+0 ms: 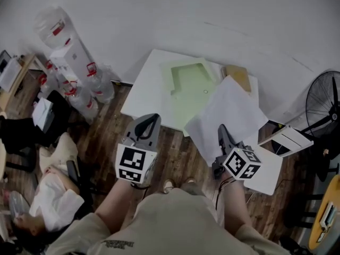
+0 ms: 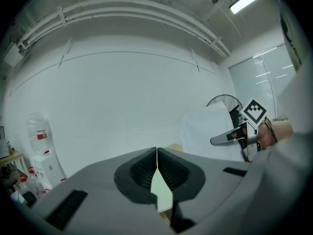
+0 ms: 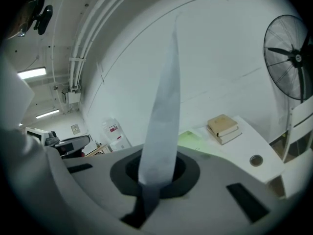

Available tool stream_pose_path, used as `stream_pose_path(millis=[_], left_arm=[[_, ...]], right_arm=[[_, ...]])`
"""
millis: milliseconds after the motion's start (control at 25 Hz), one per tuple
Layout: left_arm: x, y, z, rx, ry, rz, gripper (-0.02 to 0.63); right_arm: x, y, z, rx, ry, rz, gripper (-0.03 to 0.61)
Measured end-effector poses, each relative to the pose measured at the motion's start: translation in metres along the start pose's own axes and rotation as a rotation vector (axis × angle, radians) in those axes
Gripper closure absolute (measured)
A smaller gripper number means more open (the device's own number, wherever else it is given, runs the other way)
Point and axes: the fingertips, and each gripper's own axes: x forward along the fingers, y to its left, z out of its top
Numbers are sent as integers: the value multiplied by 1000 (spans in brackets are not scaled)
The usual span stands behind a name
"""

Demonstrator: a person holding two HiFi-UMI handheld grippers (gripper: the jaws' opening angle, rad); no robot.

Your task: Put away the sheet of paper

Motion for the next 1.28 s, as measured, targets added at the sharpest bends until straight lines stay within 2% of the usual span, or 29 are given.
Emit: stream_pose_path(millis=[160,480,1280], left_arm=[[17,-3,-4,-16,7,-9,592],[59,-2,-20,-13,66,-34,592],[215,26,-75,-59,280,-4,592]], right_arm=[[19,-27,-9,61,0,-37,555],[74,-65,-36,231,51,-54,555],[213,-171,-73,599,234,-53,555]])
